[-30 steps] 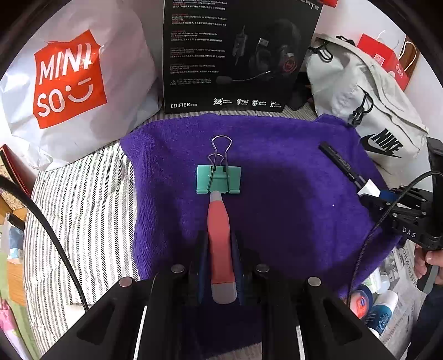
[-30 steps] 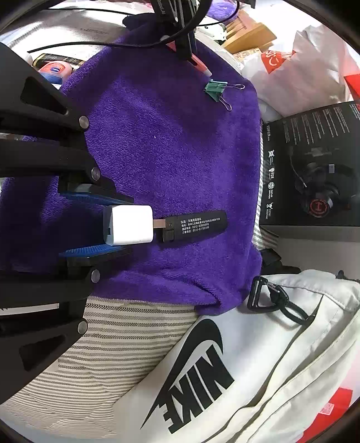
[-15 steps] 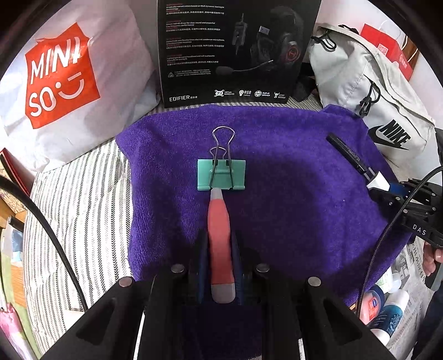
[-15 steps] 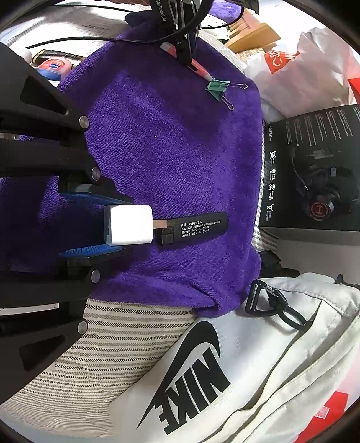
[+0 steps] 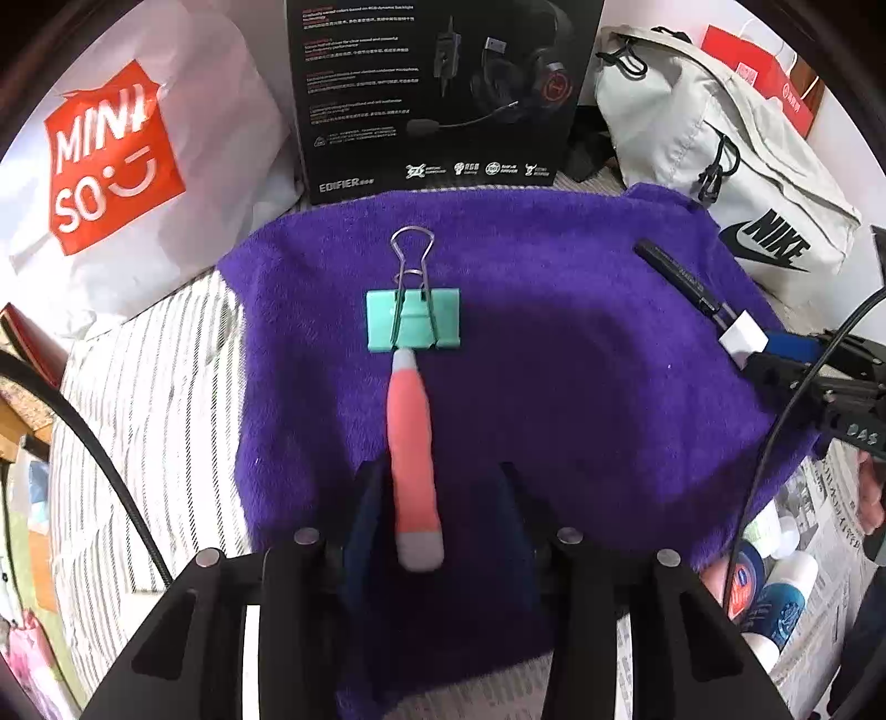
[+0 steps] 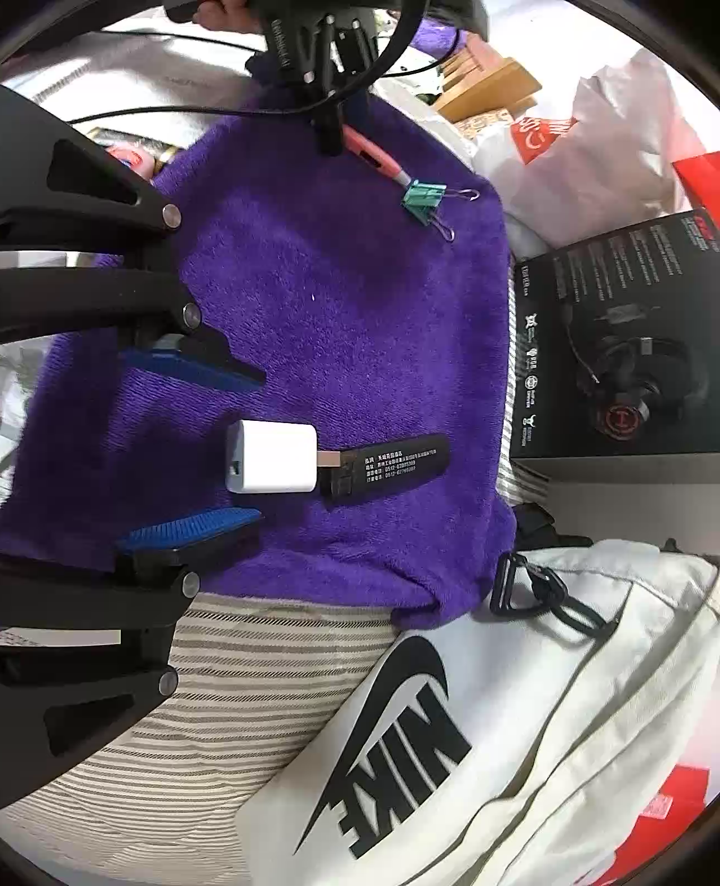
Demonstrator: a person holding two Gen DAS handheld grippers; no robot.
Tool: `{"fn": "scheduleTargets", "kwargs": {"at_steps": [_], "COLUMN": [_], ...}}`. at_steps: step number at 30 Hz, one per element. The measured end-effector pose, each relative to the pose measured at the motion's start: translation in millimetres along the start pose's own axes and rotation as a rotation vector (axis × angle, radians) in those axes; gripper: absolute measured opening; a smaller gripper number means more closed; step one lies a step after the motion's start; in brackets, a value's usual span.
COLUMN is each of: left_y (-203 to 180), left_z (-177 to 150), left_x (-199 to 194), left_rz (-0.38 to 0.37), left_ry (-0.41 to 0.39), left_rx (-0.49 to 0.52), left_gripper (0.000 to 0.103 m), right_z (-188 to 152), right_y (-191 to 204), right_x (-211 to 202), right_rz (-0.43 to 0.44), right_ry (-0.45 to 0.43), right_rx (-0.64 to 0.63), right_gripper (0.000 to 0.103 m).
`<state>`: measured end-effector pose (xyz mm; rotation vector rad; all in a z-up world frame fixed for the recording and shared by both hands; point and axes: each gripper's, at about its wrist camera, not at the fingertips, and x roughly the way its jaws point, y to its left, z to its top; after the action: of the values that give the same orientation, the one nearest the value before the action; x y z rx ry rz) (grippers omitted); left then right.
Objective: Organize rigid objects
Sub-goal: 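Carry the tube and charger onto the purple towel and open both grippers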
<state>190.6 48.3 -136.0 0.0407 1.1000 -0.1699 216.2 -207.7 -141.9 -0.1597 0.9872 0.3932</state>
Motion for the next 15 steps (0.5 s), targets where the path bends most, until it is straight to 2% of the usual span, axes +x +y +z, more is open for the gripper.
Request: {"fn": "scheduleTargets", "kwargs": {"at_steps": [4, 10, 15], "left_y": [-4, -30, -59], "left_z": [-6, -26, -52], "left_x": [-21, -68, -70], "left_rz": [0.04, -0.017, -0.071], "left_ry": [-0.038, -0.118, -0.099], "left_rx": [-0.005, 0.04, 0.083], "left_gripper": [0.039, 0.04, 0.04], "right_z": [-5, -20, -40], "right_y": [0, 0, 0], "right_x": [-18, -54, -76], "right_rz": [-0.009, -0.007, -0.024], "right_ry": [-0.025, -0.066, -0.082], "right_rx": [0.006, 0.043, 0.061], "right_gripper": [0.048, 0.05, 0.058]}}
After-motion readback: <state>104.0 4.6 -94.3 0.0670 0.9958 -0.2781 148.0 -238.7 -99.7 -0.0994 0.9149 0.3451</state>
